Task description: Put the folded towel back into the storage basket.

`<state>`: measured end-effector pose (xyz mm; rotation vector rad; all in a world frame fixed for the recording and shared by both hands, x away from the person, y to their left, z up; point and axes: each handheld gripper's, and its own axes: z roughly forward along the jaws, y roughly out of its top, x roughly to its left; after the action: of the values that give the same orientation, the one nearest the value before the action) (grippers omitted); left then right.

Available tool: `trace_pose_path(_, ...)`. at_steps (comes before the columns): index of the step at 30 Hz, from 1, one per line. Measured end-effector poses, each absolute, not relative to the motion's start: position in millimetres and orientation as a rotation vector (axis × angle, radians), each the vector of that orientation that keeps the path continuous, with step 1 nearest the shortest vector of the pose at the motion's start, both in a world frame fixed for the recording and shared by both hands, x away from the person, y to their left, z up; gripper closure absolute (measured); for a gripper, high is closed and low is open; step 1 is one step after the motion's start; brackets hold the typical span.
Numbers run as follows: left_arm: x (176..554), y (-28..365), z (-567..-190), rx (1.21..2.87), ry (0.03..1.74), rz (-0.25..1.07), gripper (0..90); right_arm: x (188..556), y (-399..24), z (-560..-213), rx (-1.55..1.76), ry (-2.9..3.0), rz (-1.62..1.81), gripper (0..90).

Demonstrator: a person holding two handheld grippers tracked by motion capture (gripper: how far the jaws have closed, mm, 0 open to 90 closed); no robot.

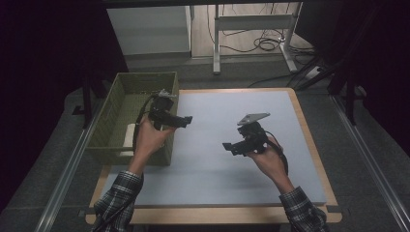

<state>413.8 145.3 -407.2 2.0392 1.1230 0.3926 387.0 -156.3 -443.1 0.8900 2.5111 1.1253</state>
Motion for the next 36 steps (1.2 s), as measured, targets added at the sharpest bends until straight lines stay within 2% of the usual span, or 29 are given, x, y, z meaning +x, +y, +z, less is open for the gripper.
trace_pose_path(10,389,90,-423,2.082,0.957,0.364,2.1,375,-206,-460,0.926,2.469,1.089,10.5)
trace_pose_path(17,368,67,-454,2.092,0.899,0.326,1.7,364,-231,-478,0.945,2.448,1.085,8.8)
trace_pose_path(23,351,60,-484,2.093,0.875,0.292,1.5,356,-246,-495,0.968,2.445,1.075,6.4)
trace_pose_path(36,316,70,-537,2.171,0.923,0.365,0.3,342,-255,-527,0.968,2.482,1.013,2.7)
